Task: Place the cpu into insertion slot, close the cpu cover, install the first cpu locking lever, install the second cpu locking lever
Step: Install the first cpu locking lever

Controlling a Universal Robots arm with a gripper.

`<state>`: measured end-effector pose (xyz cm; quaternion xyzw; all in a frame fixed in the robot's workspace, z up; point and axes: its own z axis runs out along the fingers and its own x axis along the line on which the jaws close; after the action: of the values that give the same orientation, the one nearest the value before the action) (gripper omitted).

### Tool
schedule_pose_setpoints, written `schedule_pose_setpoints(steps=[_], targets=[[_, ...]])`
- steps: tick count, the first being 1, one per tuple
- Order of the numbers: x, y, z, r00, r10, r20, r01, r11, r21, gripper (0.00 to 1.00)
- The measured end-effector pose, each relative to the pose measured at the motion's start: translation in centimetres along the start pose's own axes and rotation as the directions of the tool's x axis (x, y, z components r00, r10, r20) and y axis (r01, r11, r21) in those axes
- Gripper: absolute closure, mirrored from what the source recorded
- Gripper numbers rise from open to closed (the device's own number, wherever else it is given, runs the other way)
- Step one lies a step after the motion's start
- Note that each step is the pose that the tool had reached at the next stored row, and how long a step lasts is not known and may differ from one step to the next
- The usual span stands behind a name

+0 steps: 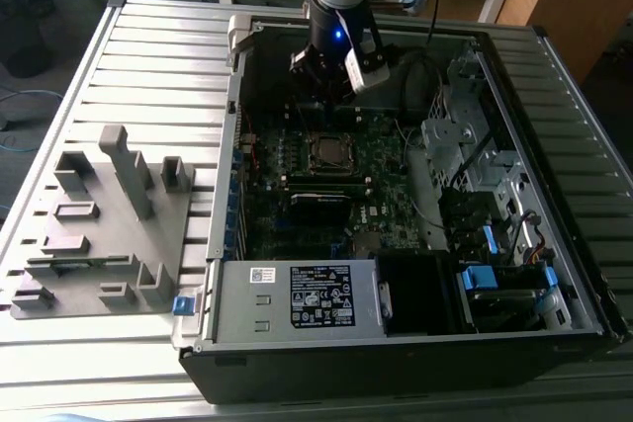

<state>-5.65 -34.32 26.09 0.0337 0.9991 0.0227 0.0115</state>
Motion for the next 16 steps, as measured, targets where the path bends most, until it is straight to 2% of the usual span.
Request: schedule_pose_setpoints(steps=[16], targets=[[3.74,-0.26,0.21,1.0000,0.000,0.0001,0.000,1.0000,0.0001,0.89]])
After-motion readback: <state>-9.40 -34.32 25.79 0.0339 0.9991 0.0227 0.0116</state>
